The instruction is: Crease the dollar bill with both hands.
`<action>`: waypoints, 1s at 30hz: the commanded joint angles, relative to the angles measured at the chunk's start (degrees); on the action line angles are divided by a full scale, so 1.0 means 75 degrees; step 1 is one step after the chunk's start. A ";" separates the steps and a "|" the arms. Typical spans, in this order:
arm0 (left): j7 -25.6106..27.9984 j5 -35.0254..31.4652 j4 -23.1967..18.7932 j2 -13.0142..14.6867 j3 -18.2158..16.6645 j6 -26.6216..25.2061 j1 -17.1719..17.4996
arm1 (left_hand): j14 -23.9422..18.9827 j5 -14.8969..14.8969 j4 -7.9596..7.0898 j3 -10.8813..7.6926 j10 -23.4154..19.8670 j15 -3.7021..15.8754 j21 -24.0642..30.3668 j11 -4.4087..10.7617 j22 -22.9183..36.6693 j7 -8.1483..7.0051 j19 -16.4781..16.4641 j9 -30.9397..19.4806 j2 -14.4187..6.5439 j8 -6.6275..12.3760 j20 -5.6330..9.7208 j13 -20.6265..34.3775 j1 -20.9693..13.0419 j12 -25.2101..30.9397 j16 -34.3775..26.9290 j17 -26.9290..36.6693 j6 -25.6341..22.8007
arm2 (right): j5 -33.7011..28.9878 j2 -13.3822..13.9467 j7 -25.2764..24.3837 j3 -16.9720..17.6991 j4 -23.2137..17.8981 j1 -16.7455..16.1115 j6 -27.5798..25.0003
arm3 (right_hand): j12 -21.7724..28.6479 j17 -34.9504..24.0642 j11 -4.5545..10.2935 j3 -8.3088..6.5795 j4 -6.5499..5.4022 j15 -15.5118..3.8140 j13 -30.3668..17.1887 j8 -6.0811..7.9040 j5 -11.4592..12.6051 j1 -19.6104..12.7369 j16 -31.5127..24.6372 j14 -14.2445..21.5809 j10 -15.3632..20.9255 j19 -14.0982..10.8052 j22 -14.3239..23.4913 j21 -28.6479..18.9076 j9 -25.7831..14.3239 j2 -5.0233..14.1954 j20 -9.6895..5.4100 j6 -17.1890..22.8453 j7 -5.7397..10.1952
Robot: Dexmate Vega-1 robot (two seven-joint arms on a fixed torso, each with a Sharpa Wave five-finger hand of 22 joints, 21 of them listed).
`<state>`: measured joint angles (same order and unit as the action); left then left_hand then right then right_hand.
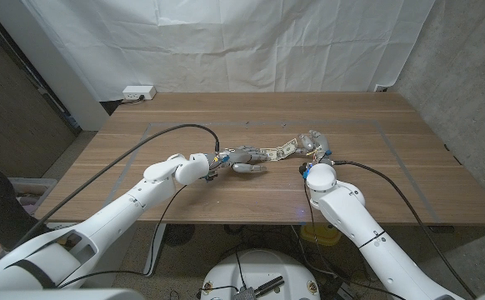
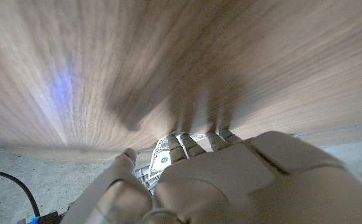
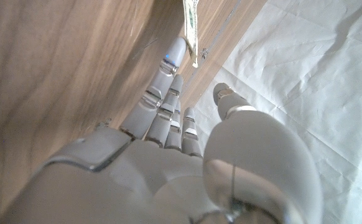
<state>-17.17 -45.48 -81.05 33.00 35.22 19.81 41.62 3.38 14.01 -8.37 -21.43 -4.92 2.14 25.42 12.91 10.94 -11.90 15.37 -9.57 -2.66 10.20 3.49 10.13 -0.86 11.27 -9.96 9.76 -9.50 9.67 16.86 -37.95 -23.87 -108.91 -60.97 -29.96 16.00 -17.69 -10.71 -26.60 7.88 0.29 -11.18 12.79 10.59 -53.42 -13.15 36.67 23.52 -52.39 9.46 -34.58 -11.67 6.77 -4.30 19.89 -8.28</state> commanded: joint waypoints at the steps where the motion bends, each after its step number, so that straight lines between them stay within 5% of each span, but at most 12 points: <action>1: 0.0109 -0.0021 -0.0022 0.0011 -0.0040 0.0045 0.0010 | -0.0041 0.0061 0.0001 0.0037 -0.1006 0.0534 -0.0001 -0.0917 0.0010 0.0990 0.0473 -0.0062 -0.0003 0.0051 -0.0684 0.0059 -0.0061 0.0046 -0.0054 0.0017 -0.1034 | 0.0128 0.0245 0.0394 -0.0016 -0.0493 0.0124 -0.1065 | 0.0145 0.0078 -0.0043 0.0221 -0.0241 0.0066 -0.0008 0.0128 -0.0024 0.0502 -0.0127 0.0381 0.0718 -0.0144 0.0013 0.0082 0.0015 -0.0085 0.0111 0.0662 -0.0223; 7: 0.0105 0.0005 -0.0004 0.0019 -0.0043 0.0070 0.0021 | -0.0041 0.0062 0.0006 0.0037 -0.1000 0.0535 -0.0005 -0.0921 0.0009 0.0983 0.0466 -0.0062 -0.0013 0.0050 -0.0679 0.0059 -0.0071 0.0045 -0.0053 0.0016 -0.1029 | -0.0088 0.0411 0.0463 -0.0270 -0.0757 0.0429 -0.2138 | 0.0177 0.0122 0.0047 0.0384 -0.0409 0.0065 -0.0018 0.0200 -0.0021 0.0879 -0.0208 0.0671 0.1056 -0.0174 0.0028 0.0165 0.0023 -0.0093 0.0234 0.1162 -0.0201; 15: 0.0144 0.0007 -0.0001 0.0029 -0.0057 0.0082 0.0040 | -0.0036 0.0065 0.0016 0.0035 -0.0975 0.0537 -0.0009 -0.0923 0.0009 0.0974 0.0450 -0.0062 -0.0029 0.0045 -0.0678 0.0058 -0.0087 0.0036 -0.0050 0.0015 -0.1010 | -0.0354 0.0466 0.0703 -0.0610 -0.0931 0.0926 -0.3490 | 0.0501 -0.0208 0.0224 0.0564 -0.0173 -0.0257 -0.0122 0.0284 -0.0052 0.0738 -0.0767 0.1552 0.1925 -0.0320 0.0099 0.0162 0.0021 0.0028 0.0295 0.1990 0.0025; 19: 0.0145 0.0024 0.0020 0.0024 -0.0057 0.0101 0.0033 | -0.0025 0.0066 0.0021 0.0034 -0.0969 0.0546 -0.0014 -0.0911 0.0008 0.0971 0.0452 -0.0062 -0.0035 0.0043 -0.0677 0.0058 -0.0094 0.0035 -0.0046 0.0015 -0.1002 | -0.0488 0.0506 0.0851 -0.0794 -0.0940 0.1173 -0.4034 | 0.0629 -0.0512 0.0264 0.0552 0.0053 -0.0384 -0.0212 0.0269 -0.0040 0.0439 -0.1018 0.1712 0.2095 -0.0357 0.0129 0.0129 0.0018 0.0107 0.0205 0.2242 0.0039; 23: 0.0153 0.0035 0.0066 0.0000 -0.0046 0.0124 0.0007 | -0.0024 0.0066 0.0025 0.0034 -0.0966 0.0535 -0.0016 -0.0920 0.0008 0.0967 0.0446 -0.0062 -0.0042 0.0045 -0.0680 0.0058 -0.0100 0.0035 -0.0046 0.0015 -0.1005 | -0.0558 0.0504 0.1002 -0.0876 -0.0884 0.1319 -0.4269 | 0.0862 -0.1061 0.0469 0.0502 0.0258 -0.0660 -0.0349 0.0304 -0.0050 -0.0136 -0.1477 0.1945 0.2388 -0.0331 0.0192 0.0042 0.0005 0.0241 0.0056 0.2759 0.0273; 30: 0.0163 0.0017 0.0126 -0.0022 -0.0022 0.0137 -0.0033 | -0.0026 0.0067 0.0033 0.0034 -0.0955 0.0541 -0.0023 -0.0913 0.0008 0.0962 0.0442 -0.0062 -0.0050 0.0042 -0.0675 0.0058 -0.0111 0.0032 -0.0047 0.0015 -0.0992 | -0.0569 0.0484 0.1231 -0.0840 -0.0793 0.1381 -0.4291 | 0.1290 -0.1814 0.0600 0.0402 0.0244 -0.0968 -0.0569 0.0331 -0.0031 -0.0921 -0.2183 0.2413 0.3017 -0.0323 0.0294 -0.0231 -0.0023 0.0414 -0.0134 0.3444 0.0413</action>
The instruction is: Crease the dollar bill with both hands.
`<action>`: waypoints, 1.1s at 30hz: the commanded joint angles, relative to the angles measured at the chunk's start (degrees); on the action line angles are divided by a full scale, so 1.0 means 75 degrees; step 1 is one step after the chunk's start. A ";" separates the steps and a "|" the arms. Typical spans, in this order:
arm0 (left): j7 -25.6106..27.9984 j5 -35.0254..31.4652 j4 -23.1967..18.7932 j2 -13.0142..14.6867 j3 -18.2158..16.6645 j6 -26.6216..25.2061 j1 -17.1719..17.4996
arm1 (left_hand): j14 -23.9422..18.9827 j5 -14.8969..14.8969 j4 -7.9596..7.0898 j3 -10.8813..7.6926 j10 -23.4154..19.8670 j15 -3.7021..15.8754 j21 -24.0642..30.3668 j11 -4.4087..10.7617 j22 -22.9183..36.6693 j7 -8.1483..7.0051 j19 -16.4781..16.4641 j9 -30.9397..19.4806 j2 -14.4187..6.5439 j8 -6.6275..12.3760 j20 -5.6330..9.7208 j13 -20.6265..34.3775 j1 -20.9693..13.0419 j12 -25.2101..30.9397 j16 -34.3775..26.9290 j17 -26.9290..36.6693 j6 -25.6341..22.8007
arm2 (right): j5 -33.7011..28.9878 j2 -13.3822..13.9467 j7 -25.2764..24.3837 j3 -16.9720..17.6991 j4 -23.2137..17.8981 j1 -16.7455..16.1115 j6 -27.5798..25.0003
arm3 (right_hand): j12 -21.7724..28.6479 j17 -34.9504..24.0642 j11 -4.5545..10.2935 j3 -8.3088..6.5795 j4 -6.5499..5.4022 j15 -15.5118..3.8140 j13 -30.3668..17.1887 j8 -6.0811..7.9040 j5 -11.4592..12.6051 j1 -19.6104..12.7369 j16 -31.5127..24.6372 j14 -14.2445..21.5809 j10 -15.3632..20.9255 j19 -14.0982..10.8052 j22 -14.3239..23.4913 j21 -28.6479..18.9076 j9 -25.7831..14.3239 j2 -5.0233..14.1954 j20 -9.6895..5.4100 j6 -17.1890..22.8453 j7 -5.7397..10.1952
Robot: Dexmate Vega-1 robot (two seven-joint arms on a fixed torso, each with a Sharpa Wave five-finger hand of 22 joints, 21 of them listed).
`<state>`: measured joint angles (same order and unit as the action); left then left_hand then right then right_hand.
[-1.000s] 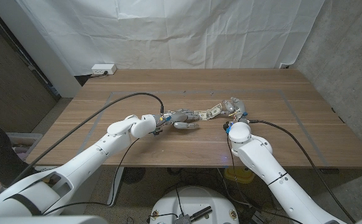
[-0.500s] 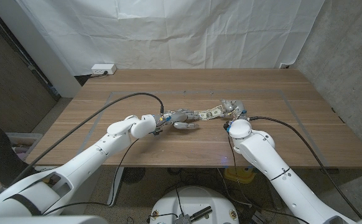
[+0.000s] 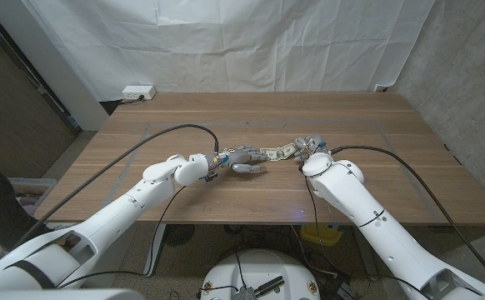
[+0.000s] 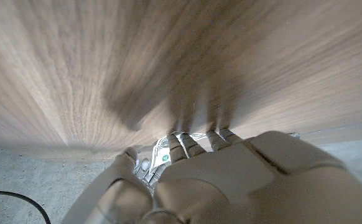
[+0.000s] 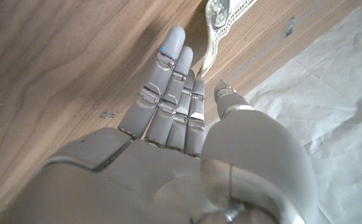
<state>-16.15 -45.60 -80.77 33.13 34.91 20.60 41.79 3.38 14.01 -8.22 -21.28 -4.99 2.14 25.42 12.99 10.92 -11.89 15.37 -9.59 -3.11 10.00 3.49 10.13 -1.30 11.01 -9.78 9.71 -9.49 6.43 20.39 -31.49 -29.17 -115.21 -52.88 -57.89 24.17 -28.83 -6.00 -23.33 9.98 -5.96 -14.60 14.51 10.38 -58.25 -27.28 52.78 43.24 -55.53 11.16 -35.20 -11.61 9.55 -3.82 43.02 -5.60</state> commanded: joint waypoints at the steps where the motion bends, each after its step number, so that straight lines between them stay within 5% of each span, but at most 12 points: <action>1: 0.0030 0.0024 0.0095 -0.0040 0.0026 0.0035 -0.0062 | -0.0024 0.0067 0.0013 0.0014 -0.0939 0.0542 -0.0024 -0.0929 0.0011 0.0956 0.0442 -0.0060 0.0009 0.0069 -0.0674 0.0058 -0.0053 0.0064 -0.0070 0.0022 -0.0991 | -0.0113 -0.0011 0.0397 -0.0088 0.0052 0.0283 -0.0539 | 0.0242 -0.0422 -0.0033 -0.0028 -0.0051 -0.0177 -0.0141 0.0107 -0.0003 -0.0326 -0.0389 0.0336 0.0440 0.0082 0.0080 -0.0194 -0.0036 0.0055 -0.0208 0.0431 0.0065; 5: 0.0004 0.0022 0.0123 -0.0054 0.0040 0.0021 -0.0078 | -0.0028 0.0067 0.0018 0.0013 -0.0936 0.0551 -0.0027 -0.0923 0.0010 0.0960 0.0438 -0.0060 0.0004 0.0067 -0.0669 0.0058 -0.0061 0.0064 -0.0072 0.0021 -0.0983 | -0.0042 -0.0046 0.0471 0.0080 0.0068 0.0141 -0.0174 | 0.0299 -0.0625 0.0012 0.0036 -0.0110 -0.0193 -0.0213 -0.0020 -0.0012 -0.0344 -0.0538 0.0374 0.0451 0.0084 0.0111 -0.0294 -0.0047 0.0012 -0.0182 0.0259 0.0024; 10: -0.0013 -0.0002 0.0143 -0.0069 0.0055 -0.0022 -0.0090 | -0.0024 0.0068 0.0023 0.0013 -0.0950 0.0552 -0.0032 -0.0926 0.0010 0.0957 0.0438 -0.0060 -0.0003 0.0072 -0.0679 0.0058 -0.0068 0.0071 -0.0071 0.0021 -0.0990 | -0.0001 -0.0151 0.0281 0.0409 0.0173 -0.0334 0.1120 | 0.0283 -0.0801 0.0072 -0.0072 -0.0017 -0.0453 -0.0326 -0.0202 0.0019 -0.0729 -0.0569 0.0242 0.0153 0.0148 0.0157 -0.0442 -0.0073 0.0064 -0.0399 0.0000 0.0108; 13: -0.0019 -0.0002 0.0182 -0.0086 0.0072 -0.0012 -0.0119 | -0.0023 0.0068 0.0027 0.0012 -0.0951 0.0554 -0.0038 -0.0926 0.0010 0.0964 0.0441 -0.0060 -0.0008 0.0073 -0.0678 0.0058 -0.0073 0.0072 -0.0070 0.0021 -0.0991 | 0.0131 -0.0065 0.0400 0.0580 0.0356 -0.0620 0.2315 | 0.0303 -0.0568 0.0067 -0.0205 -0.0065 -0.0457 -0.0392 -0.0231 0.0036 -0.0906 -0.0136 -0.0182 -0.0025 0.0431 0.0154 -0.0480 -0.0101 0.0075 -0.0512 0.0047 0.0176; 16: -0.0016 -0.0002 0.0228 -0.0107 0.0090 0.0003 -0.0152 | -0.0018 0.0068 0.0029 0.0012 -0.0945 0.0560 -0.0041 -0.0933 0.0010 0.0962 0.0441 -0.0060 -0.0012 0.0074 -0.0677 0.0058 -0.0077 0.0071 -0.0068 0.0021 -0.0992 | 0.0104 0.0018 0.0373 0.0591 0.0533 -0.0780 0.3199 | 0.0264 -0.0349 0.0132 -0.0262 -0.0157 -0.0430 -0.0372 -0.0265 0.0035 -0.0876 0.0182 -0.0356 -0.0185 0.0754 0.0114 -0.0445 -0.0117 0.0040 -0.0422 0.0022 0.0276; 24: -0.0027 -0.0009 0.0324 -0.0156 0.0138 0.0028 -0.0234 | -0.0017 0.0067 0.0035 0.0012 -0.0933 0.0563 -0.0051 -0.0937 0.0010 0.0963 0.0442 -0.0060 -0.0023 0.0073 -0.0676 0.0058 -0.0086 0.0068 -0.0069 0.0021 -0.0984 | 0.0157 0.0295 0.0567 0.0551 0.0810 -0.0918 0.4596 | 0.0229 -0.0134 0.0118 -0.0302 -0.0245 -0.0485 -0.0332 -0.0260 0.0037 -0.0789 0.0399 -0.0272 -0.0282 0.0702 0.0060 -0.0542 -0.0130 0.0006 -0.0533 0.0077 0.0315; 28: -0.0032 -0.0014 0.0359 -0.0175 0.0159 0.0035 -0.0265 | -0.0018 0.0067 0.0038 0.0013 -0.0935 0.0560 -0.0056 -0.0934 0.0011 0.0965 0.0443 -0.0060 -0.0027 0.0075 -0.0677 0.0058 -0.0089 0.0070 -0.0070 0.0021 -0.0985 | 0.0019 0.0383 0.0445 0.0452 0.0725 -0.0891 0.4529 | 0.0224 -0.0071 0.0158 -0.0361 -0.0251 -0.0504 -0.0309 -0.0256 0.0051 -0.0819 0.0489 -0.0266 -0.0286 0.0777 0.0037 -0.0557 -0.0133 0.0057 -0.0540 0.0106 0.0392; 31: -0.0027 -0.0011 0.0384 -0.0192 0.0166 0.0030 -0.0282 | -0.0018 0.0066 0.0039 0.0014 -0.0936 0.0557 -0.0059 -0.0934 0.0011 0.0960 0.0442 -0.0060 -0.0029 0.0075 -0.0671 0.0058 -0.0090 0.0071 -0.0070 0.0021 -0.0984 | -0.0025 0.0439 0.0417 0.0395 0.0598 -0.0838 0.4218 | 0.0224 -0.0112 0.0276 -0.0456 0.0098 -0.0683 -0.0295 -0.0288 0.0057 -0.1344 0.0504 -0.0232 -0.0309 0.0866 0.0021 -0.0645 -0.0146 -0.0105 -0.0631 0.0052 0.0486; 33: -0.0012 -0.0010 0.0395 -0.0202 0.0166 0.0027 -0.0289 | -0.0014 0.0066 0.0040 0.0015 -0.0932 0.0556 -0.0060 -0.0935 0.0011 0.0966 0.0442 -0.0060 -0.0030 0.0076 -0.0675 0.0058 -0.0091 0.0070 -0.0068 0.0021 -0.0985 | -0.0050 0.0463 0.0409 0.0357 0.0548 -0.0808 0.4086 | 0.0248 -0.0153 0.0372 -0.0458 0.0164 -0.0794 -0.0313 -0.0298 0.0042 -0.1650 0.0491 -0.0204 -0.0299 0.0858 0.0033 -0.0736 -0.0160 -0.0207 -0.0746 0.0036 0.0527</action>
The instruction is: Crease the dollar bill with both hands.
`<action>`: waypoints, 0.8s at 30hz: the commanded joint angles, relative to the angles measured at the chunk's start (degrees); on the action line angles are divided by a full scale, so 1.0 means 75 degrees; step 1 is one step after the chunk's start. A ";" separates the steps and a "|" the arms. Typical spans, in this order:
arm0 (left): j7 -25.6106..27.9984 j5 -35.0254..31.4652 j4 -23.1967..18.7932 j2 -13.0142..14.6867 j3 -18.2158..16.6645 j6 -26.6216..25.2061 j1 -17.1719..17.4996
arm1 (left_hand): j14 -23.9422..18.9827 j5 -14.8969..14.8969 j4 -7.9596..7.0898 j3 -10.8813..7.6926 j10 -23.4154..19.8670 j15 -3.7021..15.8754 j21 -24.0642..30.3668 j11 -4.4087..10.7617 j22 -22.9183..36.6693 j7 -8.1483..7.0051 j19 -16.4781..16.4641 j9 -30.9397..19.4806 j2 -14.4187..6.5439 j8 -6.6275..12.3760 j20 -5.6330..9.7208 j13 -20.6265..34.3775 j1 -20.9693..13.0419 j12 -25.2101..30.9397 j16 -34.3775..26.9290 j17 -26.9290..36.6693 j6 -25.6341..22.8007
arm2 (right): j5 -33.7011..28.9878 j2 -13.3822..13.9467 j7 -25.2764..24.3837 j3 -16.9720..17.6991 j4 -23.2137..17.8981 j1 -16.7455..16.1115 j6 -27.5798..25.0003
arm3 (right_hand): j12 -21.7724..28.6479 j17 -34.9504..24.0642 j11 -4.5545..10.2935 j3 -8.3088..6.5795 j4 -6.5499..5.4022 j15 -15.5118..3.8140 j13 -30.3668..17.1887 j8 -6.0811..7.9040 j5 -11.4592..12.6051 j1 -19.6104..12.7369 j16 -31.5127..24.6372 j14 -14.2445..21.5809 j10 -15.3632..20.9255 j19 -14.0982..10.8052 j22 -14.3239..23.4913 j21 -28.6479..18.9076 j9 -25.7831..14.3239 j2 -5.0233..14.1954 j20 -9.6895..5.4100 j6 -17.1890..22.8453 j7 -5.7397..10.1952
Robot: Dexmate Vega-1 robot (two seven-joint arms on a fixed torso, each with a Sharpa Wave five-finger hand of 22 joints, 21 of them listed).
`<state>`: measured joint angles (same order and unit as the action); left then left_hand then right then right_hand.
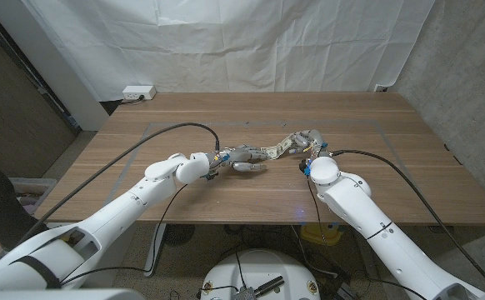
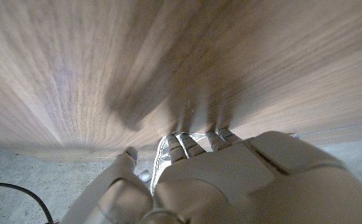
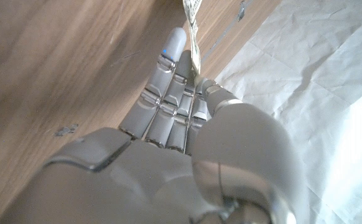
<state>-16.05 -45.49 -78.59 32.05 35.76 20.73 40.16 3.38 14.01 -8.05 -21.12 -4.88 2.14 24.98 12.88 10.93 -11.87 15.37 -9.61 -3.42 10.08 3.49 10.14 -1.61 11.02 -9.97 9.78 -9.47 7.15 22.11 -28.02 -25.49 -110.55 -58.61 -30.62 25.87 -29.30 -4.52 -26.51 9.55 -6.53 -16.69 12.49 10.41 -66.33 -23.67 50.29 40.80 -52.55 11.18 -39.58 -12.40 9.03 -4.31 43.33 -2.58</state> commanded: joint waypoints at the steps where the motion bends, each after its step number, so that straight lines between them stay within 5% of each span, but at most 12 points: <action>1: -0.0030 -0.0029 0.0105 -0.0063 0.0057 0.0002 -0.0078 | -0.0015 0.0066 0.0018 -0.0006 -0.0946 0.0557 -0.0002 -0.0919 0.0009 0.0963 0.0439 -0.0057 0.0011 0.0065 -0.0672 0.0057 -0.0049 0.0069 -0.0044 0.0011 -0.0987 | -0.0151 0.0253 -0.0036 -0.0150 -0.0078 -0.0031 0.0445 | 0.0025 -0.0156 0.0220 -0.0011 0.0224 -0.0796 -0.0037 -0.0034 0.0025 -0.0764 -0.0027 0.0153 0.0019 0.0482 0.0045 -0.0214 -0.0065 -0.0204 -0.0748 -0.0011 0.0152; 6: -0.0042 -0.0030 0.0119 -0.0086 0.0076 -0.0004 -0.0103 | -0.0014 0.0065 0.0020 -0.0003 -0.0945 0.0558 -0.0007 -0.0925 0.0009 0.0953 0.0440 -0.0057 0.0009 0.0063 -0.0670 0.0057 -0.0050 0.0070 -0.0044 0.0012 -0.0981 | -0.0184 0.0345 0.0034 -0.0228 -0.0131 0.0040 0.0338 | 0.0044 -0.0472 0.0284 0.0077 0.0214 -0.0936 -0.0067 -0.0054 0.0013 -0.1520 -0.0264 0.0491 -0.0011 0.0538 0.0131 -0.0519 -0.0110 -0.0390 -0.0977 -0.0044 0.0210; 10: -0.0030 -0.0027 0.0085 -0.0092 0.0074 -0.0018 -0.0088 | -0.0006 0.0064 0.0020 0.0000 -0.0946 0.0564 -0.0012 -0.0905 0.0010 0.0963 0.0443 -0.0057 0.0007 0.0062 -0.0671 0.0057 -0.0050 0.0071 -0.0041 0.0012 -0.0975 | -0.0169 0.0435 0.0202 -0.0335 -0.0295 0.0210 -0.0432 | 0.0053 -0.0562 0.0241 0.0175 0.0139 -0.0933 -0.0051 -0.0034 0.0001 -0.1700 -0.0331 0.0650 0.0028 0.0441 0.0173 -0.0727 -0.0132 -0.0468 -0.0972 0.0022 0.0202; 13: -0.0049 -0.0028 0.0053 -0.0093 0.0077 -0.0039 -0.0074 | -0.0011 0.0064 0.0021 0.0002 -0.0946 0.0561 -0.0015 -0.0912 0.0010 0.0959 0.0442 -0.0057 0.0006 0.0065 -0.0669 0.0057 -0.0050 0.0072 -0.0044 0.0012 -0.0982 | -0.0124 0.0532 0.0426 -0.0432 -0.0323 0.0363 -0.0746 | -0.0177 -0.0446 0.0167 0.0467 -0.0221 -0.0760 0.0001 -0.0197 -0.0011 -0.1303 0.0030 0.0222 -0.0490 0.0666 0.0150 -0.0988 -0.0161 -0.0301 -0.0752 -0.0443 0.0109; 15: -0.0066 -0.0025 0.0041 -0.0097 0.0078 -0.0063 -0.0064 | -0.0008 0.0063 0.0021 0.0003 -0.0943 0.0562 -0.0015 -0.0915 0.0010 0.0956 0.0437 -0.0057 0.0005 0.0067 -0.0668 0.0057 -0.0051 0.0071 -0.0043 0.0012 -0.0985 | -0.0338 0.0545 0.0283 -0.0587 -0.0338 0.0437 -0.0889 | -0.0237 -0.0456 0.0160 0.0521 -0.0190 -0.0763 0.0015 -0.0230 -0.0015 -0.1303 0.0059 0.0185 -0.0628 0.0697 0.0119 -0.1028 -0.0163 -0.0326 -0.0769 -0.0589 0.0078; 18: -0.0088 -0.0031 0.0004 -0.0091 0.0077 -0.0097 -0.0045 | -0.0008 0.0063 0.0022 0.0004 -0.0937 0.0562 -0.0020 -0.0925 0.0010 0.0954 0.0442 -0.0057 0.0004 0.0067 -0.0667 0.0057 -0.0051 0.0069 -0.0043 0.0012 -0.0986 | -0.0497 0.0538 0.0140 -0.0657 -0.0316 0.0434 -0.0775 | -0.0242 -0.0597 0.0208 0.0642 0.0080 -0.0938 0.0044 -0.0169 -0.0015 -0.1723 -0.0102 0.0553 -0.0621 0.0746 0.0126 -0.1272 -0.0170 -0.0517 -0.1026 -0.0599 0.0167; 24: -0.0105 -0.0020 -0.0054 -0.0077 0.0063 -0.0137 -0.0001 | -0.0004 0.0062 0.0024 0.0009 -0.0937 0.0557 -0.0027 -0.0913 0.0010 0.0963 0.0442 -0.0057 0.0001 0.0065 -0.0665 0.0057 -0.0053 0.0071 -0.0043 0.0012 -0.0978 | -0.0577 0.0493 0.0037 -0.0658 -0.0151 0.0355 -0.0157 | -0.0145 -0.0891 0.0290 0.0625 0.0116 -0.0936 0.0037 -0.0056 0.0003 -0.2307 -0.0314 0.0948 -0.0352 0.0861 0.0198 -0.1623 -0.0182 -0.0516 -0.1073 -0.0324 0.0233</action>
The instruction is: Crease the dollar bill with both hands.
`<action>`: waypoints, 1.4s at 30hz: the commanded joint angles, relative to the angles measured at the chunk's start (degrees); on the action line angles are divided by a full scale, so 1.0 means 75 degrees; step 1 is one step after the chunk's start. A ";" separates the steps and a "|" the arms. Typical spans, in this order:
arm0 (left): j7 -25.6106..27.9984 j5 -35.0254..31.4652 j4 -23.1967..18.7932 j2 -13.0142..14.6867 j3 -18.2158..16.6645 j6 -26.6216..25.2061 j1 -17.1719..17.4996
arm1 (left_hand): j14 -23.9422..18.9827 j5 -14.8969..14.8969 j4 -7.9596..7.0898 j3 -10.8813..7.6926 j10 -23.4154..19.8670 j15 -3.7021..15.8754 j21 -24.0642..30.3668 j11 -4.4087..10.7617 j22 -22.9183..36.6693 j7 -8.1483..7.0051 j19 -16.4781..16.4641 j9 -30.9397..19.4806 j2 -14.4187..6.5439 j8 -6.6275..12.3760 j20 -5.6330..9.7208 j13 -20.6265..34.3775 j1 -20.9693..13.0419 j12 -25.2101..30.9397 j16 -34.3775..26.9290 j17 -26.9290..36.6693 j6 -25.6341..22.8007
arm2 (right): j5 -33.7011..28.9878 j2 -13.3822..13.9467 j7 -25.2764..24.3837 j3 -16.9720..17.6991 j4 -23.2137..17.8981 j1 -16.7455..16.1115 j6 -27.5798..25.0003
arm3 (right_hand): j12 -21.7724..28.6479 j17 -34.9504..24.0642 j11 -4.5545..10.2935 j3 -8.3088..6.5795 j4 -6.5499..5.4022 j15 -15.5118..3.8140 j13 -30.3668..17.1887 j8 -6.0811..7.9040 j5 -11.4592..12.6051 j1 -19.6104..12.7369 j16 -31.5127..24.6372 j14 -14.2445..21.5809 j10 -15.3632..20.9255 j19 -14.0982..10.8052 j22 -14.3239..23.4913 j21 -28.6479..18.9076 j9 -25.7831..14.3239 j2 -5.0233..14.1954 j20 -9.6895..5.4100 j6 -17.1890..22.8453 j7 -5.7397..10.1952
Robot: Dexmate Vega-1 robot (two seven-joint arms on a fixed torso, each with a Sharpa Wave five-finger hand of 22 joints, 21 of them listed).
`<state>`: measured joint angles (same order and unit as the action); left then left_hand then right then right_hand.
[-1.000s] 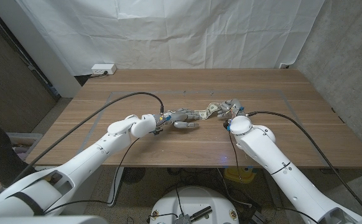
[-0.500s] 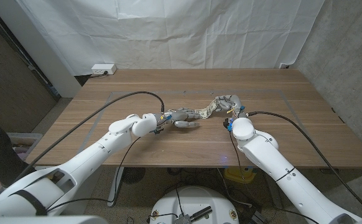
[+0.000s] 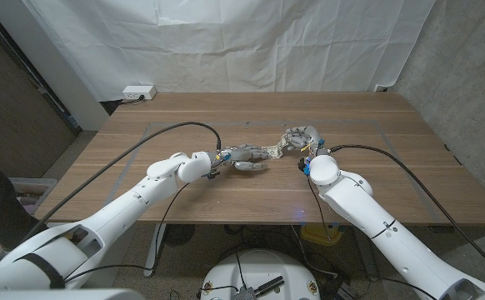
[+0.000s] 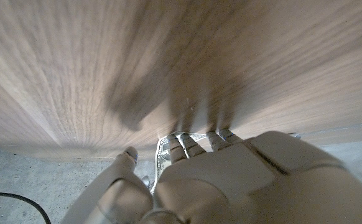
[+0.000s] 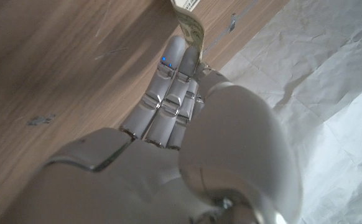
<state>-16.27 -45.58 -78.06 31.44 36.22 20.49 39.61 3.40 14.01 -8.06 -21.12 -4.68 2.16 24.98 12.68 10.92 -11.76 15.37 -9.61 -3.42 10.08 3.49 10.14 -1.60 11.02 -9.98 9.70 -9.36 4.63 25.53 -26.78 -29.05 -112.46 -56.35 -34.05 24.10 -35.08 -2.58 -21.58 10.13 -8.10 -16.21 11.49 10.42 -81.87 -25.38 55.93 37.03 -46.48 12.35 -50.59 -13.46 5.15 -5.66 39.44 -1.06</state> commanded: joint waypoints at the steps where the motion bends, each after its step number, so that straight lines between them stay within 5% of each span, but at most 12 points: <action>1: -0.0085 -0.0009 -0.0135 0.0007 0.0003 -0.0114 0.0078 | -0.0007 0.0061 0.0024 0.0009 -0.0965 0.0558 -0.0027 -0.0888 0.0012 0.0949 0.0440 -0.0057 0.0001 0.0065 -0.0666 0.0057 -0.0055 0.0071 -0.0040 0.0023 -0.0990 | -0.0194 0.0019 -0.0116 -0.0150 0.0167 0.0021 0.0510 | 0.0094 -0.0136 0.0017 -0.0037 0.0040 -0.0722 -0.0026 0.0083 0.0005 -0.0276 -0.0090 0.0214 0.0163 0.0054 0.0047 -0.0183 -0.0042 0.0000 -0.0898 0.0216 0.0024; 11: -0.0066 0.0002 -0.0130 0.0011 0.0005 -0.0086 0.0082 | -0.0009 0.0060 0.0027 0.0016 -0.0969 0.0548 -0.0034 -0.0881 0.0013 0.0954 0.0431 -0.0056 -0.0001 0.0064 -0.0671 0.0057 -0.0057 0.0075 -0.0042 0.0023 -0.0985 | 0.0272 -0.0118 0.0175 -0.0009 0.0531 -0.0046 0.1478 | 0.0122 -0.0204 -0.0005 -0.0039 0.0024 -0.0713 -0.0032 0.0085 0.0000 -0.0447 -0.0102 0.0309 0.0236 0.0112 0.0063 -0.0318 -0.0047 -0.0019 -0.0897 0.0264 0.0008; 31: -0.0038 0.0076 -0.0160 0.0050 -0.0051 -0.0067 0.0140 | -0.0008 0.0057 0.0035 0.0028 -0.0960 0.0557 -0.0048 -0.0885 0.0014 0.0949 0.0414 -0.0056 -0.0004 0.0065 -0.0670 0.0057 -0.0063 0.0074 -0.0043 0.0022 -0.0977 | -0.0065 -0.0142 0.0595 -0.0848 0.1209 0.0737 0.1191 | 0.0135 -0.0234 -0.0033 -0.0038 -0.0041 -0.0690 -0.0033 0.0070 -0.0002 -0.0551 -0.0014 0.0337 0.0269 0.0193 0.0069 -0.0514 -0.0053 -0.0010 -0.0880 0.0287 -0.0033; 42: -0.0068 0.0126 -0.0188 0.0057 -0.0083 -0.0098 0.0165 | -0.0008 0.0057 0.0043 0.0034 -0.0969 0.0561 -0.0059 -0.0881 0.0014 0.0949 0.0410 -0.0056 -0.0004 0.0066 -0.0670 0.0057 -0.0070 0.0079 -0.0043 0.0022 -0.0974 | -0.1147 -0.0058 0.0321 -0.1539 0.1484 0.1208 0.0582 | 0.0161 -0.0242 0.0000 -0.0038 -0.0066 -0.0689 -0.0054 0.0083 -0.0002 -0.0588 0.0055 0.0335 0.0303 0.0287 0.0058 -0.0611 -0.0057 -0.0006 -0.0875 0.0356 0.0012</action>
<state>-16.27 -45.12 -79.21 31.74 35.94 19.82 40.64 3.60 14.01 -7.82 -20.88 -4.68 2.33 24.52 12.68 10.82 -11.60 15.37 -9.61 -2.82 10.08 3.49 10.13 -2.20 11.01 -9.98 9.71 -9.20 2.47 24.78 -22.81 -36.29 -103.38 -50.41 -25.76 25.03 -36.84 -2.64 -21.74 9.95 -9.09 -16.38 11.87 10.41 -85.56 -25.20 58.15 38.82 -44.57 12.66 -54.63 -13.72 4.95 -4.92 41.56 -1.03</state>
